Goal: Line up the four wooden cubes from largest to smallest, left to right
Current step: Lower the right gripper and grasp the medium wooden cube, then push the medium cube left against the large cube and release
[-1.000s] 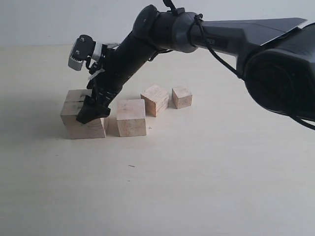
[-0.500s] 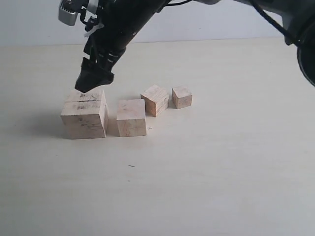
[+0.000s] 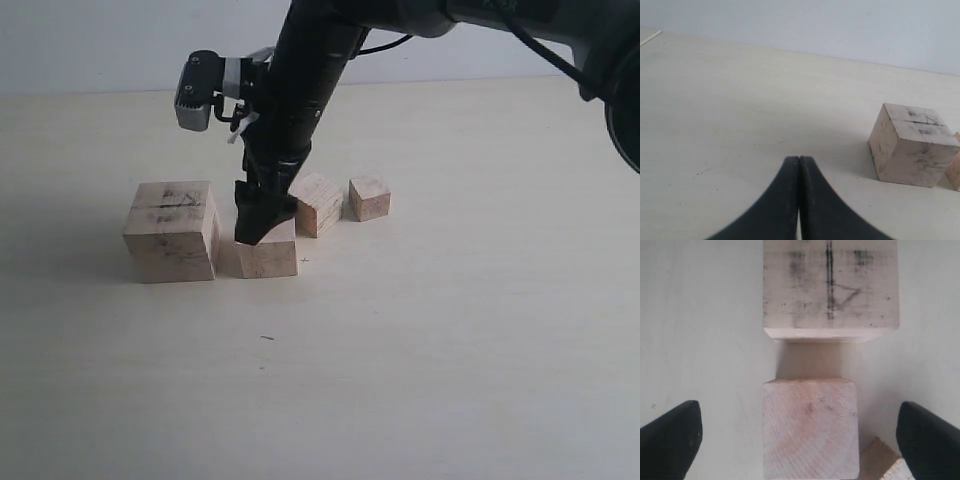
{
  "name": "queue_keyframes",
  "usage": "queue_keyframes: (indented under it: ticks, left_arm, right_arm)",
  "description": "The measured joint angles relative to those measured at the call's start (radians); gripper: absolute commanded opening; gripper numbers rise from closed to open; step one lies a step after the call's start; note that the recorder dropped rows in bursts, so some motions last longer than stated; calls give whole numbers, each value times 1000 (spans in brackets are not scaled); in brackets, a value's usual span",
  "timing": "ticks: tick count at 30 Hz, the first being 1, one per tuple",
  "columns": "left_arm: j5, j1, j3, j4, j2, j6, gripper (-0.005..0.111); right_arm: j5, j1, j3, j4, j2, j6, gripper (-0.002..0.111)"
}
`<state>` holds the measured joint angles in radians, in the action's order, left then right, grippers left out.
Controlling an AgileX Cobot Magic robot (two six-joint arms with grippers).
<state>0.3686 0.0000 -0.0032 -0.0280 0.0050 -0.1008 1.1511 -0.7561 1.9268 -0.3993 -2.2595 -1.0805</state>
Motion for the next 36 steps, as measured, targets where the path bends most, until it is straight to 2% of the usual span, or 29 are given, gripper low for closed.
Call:
queue_keyframes:
  ticks: [22,25,27,30,33,36]
  left_arm:
    - [0,0,0,0,0,0,0]
    - [0,0,0,0,0,0,0]
    - [0,0,0,0,0,0,0]
    - [0,0,0,0,0,0,0]
    - [0,0,0,0,0,0,0]
    - [0,0,0,0,0,0,0]
  right_arm:
    - [-46,28,-3,19,-95,-2,105]
    - [-47,36,-3,19,-99,-2,101]
    - [-47,37,-3,15,-99,-2,96]
    - [-49,37,-3,-14,-99,-6,81]
    - [-49,37,-3,-26,-99,-7,58]
    - [-45,37,-3,-24,-99,-7,28]
